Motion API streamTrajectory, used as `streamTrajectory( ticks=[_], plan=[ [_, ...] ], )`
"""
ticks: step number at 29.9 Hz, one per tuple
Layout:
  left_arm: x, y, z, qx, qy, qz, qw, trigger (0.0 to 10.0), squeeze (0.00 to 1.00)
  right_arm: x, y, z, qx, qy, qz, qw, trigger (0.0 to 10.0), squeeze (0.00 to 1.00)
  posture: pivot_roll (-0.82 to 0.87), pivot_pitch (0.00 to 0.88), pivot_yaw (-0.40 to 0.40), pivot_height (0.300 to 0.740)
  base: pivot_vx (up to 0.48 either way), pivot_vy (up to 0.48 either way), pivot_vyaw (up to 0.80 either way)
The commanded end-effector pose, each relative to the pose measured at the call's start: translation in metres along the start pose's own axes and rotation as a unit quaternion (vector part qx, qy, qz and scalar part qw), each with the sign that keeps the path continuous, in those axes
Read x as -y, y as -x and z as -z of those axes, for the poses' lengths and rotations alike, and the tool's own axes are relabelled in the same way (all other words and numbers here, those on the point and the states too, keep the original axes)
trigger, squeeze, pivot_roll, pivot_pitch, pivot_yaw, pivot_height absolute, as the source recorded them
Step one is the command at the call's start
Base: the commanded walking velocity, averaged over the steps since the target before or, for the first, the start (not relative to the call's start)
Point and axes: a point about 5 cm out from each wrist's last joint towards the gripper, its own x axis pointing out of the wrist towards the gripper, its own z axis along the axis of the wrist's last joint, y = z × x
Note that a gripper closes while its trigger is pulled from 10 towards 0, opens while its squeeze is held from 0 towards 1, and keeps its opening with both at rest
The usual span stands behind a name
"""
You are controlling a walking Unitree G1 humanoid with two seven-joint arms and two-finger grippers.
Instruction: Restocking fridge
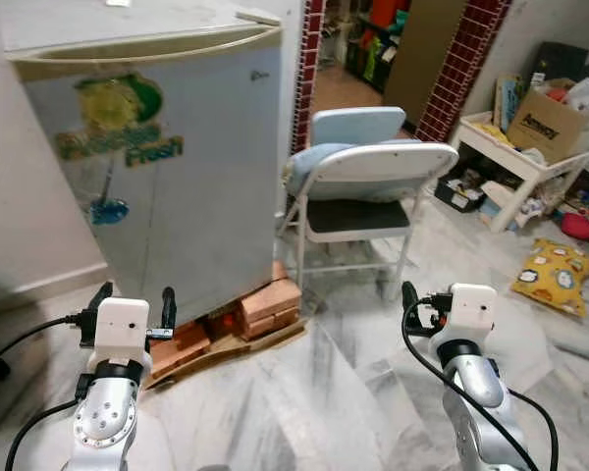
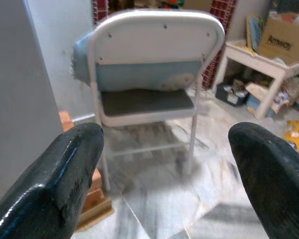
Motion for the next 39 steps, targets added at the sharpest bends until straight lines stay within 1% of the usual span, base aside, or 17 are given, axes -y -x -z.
streamTrajectory(
  ticks=[1, 5, 7, 9, 14, 21, 28, 39],
  plan=[
    [0.000, 0.000, -0.003, 0.007, -0.002, 0.004, 1.000, 10.0, 0.00, 0.000, -0.003, -0.004, 0.007, 0.000, 0.002, 1.000, 10.0, 0.00, 0.11, 0.000, -0.047, 0.740, 0.000, 0.480, 0.00],
    [-0.001, 0.000, -0.003, 0.006, -0.005, 0.002, 1.000, 10.0, 0.00, -0.004, -0.007, -0.006, 0.007, 0.001, -0.001, 1.000, 10.0, 0.00, 0.11, 0.000, -0.047, 0.740, 0.000, 0.480, 0.00],
    [-0.002, -0.001, -0.003, 0.006, -0.009, 0.001, 1.000, 10.0, 0.00, -0.005, -0.008, -0.006, 0.006, -0.004, -0.003, 1.000, 10.0, 0.00, 0.11, 0.000, -0.048, 0.740, 0.000, 0.480, -0.58],
    [-0.003, 0.002, 0.000, 0.002, -0.009, 0.001, 1.000, 10.0, 0.00, -0.004, -0.007, -0.007, 0.010, 0.000, -0.002, 1.000, 10.0, 0.00, 0.11, 0.000, -0.045, 0.740, 0.000, 0.480, -0.80],
    [-0.001, 0.006, 0.001, -0.002, -0.010, 0.005, 1.000, 10.0, 0.00, -0.003, -0.007, -0.005, 0.008, -0.002, -0.001, 1.000, 10.0, 0.00, 0.11, 0.000, -0.046, 0.740, 0.000, 0.480, -0.66],
    [0.002, 0.003, -0.001, 0.002, -0.008, 0.007, 1.000, 10.0, 0.00, -0.006, -0.008, -0.006, 0.010, -0.002, -0.007, 1.000, 10.0, 0.00, 0.11, 0.000, -0.050, 0.740, 0.000, 0.480, 0.00],
    [0.006, 0.007, 0.003, -0.003, -0.006, 0.009, 1.000, 10.0, 0.00, -0.006, -0.010, -0.006, 0.010, 0.000, -0.011, 1.000, 10.0, 0.00, 0.11, 0.000, -0.056, 0.740, 0.000, 0.480, 0.00],
    [0.006, 0.010, 0.005, -0.010, -0.008, 0.005, 1.000, 10.0, 0.00, -0.009, -0.012, -0.005, 0.008, 0.001, -0.015, 1.000, 10.0, 0.00, 0.12, 0.000, -0.061, 0.740, 0.000, 0.480, 0.00]
  ],
)
